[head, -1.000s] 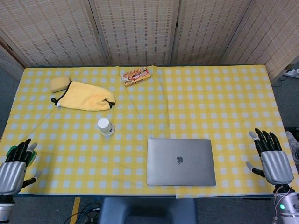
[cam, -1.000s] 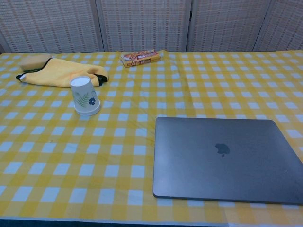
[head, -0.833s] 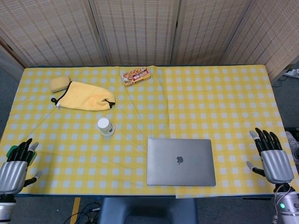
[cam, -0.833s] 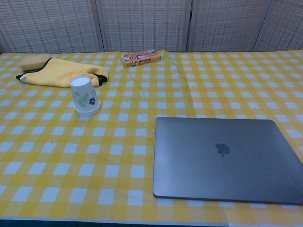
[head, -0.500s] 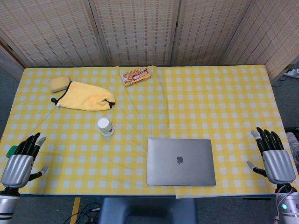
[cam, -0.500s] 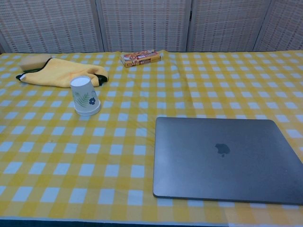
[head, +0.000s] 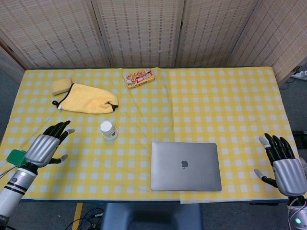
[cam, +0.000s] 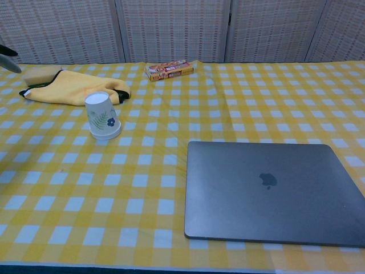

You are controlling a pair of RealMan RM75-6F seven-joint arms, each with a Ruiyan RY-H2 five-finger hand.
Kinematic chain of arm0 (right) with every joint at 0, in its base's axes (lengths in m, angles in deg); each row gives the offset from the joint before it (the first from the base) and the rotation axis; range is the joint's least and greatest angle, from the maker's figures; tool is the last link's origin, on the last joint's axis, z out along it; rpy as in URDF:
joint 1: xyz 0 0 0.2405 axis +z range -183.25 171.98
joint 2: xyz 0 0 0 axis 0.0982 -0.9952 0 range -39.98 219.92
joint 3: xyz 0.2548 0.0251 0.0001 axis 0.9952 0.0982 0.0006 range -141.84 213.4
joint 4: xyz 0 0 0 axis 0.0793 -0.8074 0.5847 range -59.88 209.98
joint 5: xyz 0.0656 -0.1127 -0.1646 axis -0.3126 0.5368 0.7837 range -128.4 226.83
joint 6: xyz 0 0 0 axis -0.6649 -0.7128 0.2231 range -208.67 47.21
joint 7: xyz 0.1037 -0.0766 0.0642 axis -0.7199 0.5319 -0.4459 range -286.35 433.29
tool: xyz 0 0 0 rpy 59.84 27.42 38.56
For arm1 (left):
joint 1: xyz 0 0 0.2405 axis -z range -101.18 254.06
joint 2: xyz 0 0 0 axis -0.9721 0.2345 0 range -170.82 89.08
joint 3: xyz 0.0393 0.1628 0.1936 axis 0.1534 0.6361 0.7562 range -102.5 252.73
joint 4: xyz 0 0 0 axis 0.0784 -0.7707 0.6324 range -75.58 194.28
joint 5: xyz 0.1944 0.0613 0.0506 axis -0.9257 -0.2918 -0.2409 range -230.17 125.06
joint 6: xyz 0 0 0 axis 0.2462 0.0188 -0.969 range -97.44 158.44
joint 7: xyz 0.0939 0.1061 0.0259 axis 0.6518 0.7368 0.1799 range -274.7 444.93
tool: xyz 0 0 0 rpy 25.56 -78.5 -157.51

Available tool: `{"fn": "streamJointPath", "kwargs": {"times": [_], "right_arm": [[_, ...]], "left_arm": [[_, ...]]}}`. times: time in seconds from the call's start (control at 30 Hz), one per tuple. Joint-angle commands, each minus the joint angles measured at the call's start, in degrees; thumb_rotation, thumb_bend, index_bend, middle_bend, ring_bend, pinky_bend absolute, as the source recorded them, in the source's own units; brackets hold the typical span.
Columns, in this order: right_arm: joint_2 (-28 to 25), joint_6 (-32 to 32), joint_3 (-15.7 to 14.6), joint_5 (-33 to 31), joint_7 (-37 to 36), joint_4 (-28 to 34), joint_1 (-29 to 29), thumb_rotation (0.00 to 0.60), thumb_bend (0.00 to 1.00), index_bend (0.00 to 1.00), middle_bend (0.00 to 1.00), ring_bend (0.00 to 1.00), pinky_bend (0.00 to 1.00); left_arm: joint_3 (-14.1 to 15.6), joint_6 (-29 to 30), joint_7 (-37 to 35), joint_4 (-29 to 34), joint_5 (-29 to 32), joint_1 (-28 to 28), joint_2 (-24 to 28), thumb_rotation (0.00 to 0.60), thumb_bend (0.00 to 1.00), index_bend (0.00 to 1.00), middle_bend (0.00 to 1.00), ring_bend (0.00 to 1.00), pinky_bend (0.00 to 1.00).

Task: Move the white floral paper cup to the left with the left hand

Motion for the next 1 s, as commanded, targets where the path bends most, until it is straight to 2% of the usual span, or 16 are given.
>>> {"fn": "streamJointPath", "kwargs": {"times": [0.03,0.37,0.53,0.73,1.0], "right_arm": [[-0.05,0.44,-0.08,0.12,-0.25,-0.10,0.21,0.600,0.19,0.00,0.00,0.00,0.00],[-0.10,1.98,0.02,-0.46,-0.28,-0.11,0.86,0.600,0.19,0.00,0.00,0.00,0.00],[0.41,2.06,0.25,-0.49,0.69,-0.03,1.05,0.600,0.19,0.00,0.00,0.00,0.00],[0.85,3.93,0.94,-2.29,1.22,-0.22,1.89,0.600,0.19,0.00,0.00,0.00,0.00],[0.85,5.47,1.24,-3.55,1.60,-0.07,2.55,0.600,0.19,0.00,0.00,0.00,0.00]], "left_arm": [[-1.80,-4.55,6.60,2.34,5.52,4.71,-0.72,0.600,0.26,0.17,0.00,0.00,0.16],[-3.94,-13.34,17.51,3.03,19.46,14.53,-2.13,0.600,0.26,0.20,0.00,0.00,0.16],[-3.79,-19.36,22.11,-1.01,28.89,22.03,-4.70,0.600,0.26,0.21,0.00,0.00,0.16],[-0.82,-23.90,28.16,-7.47,40.22,31.55,-7.70,0.600,0.26,0.22,0.00,0.00,0.16],[3.18,-24.23,29.47,-10.02,46.28,37.10,-9.22,0.600,0.26,0.23,0.00,0.00,0.16]]}}
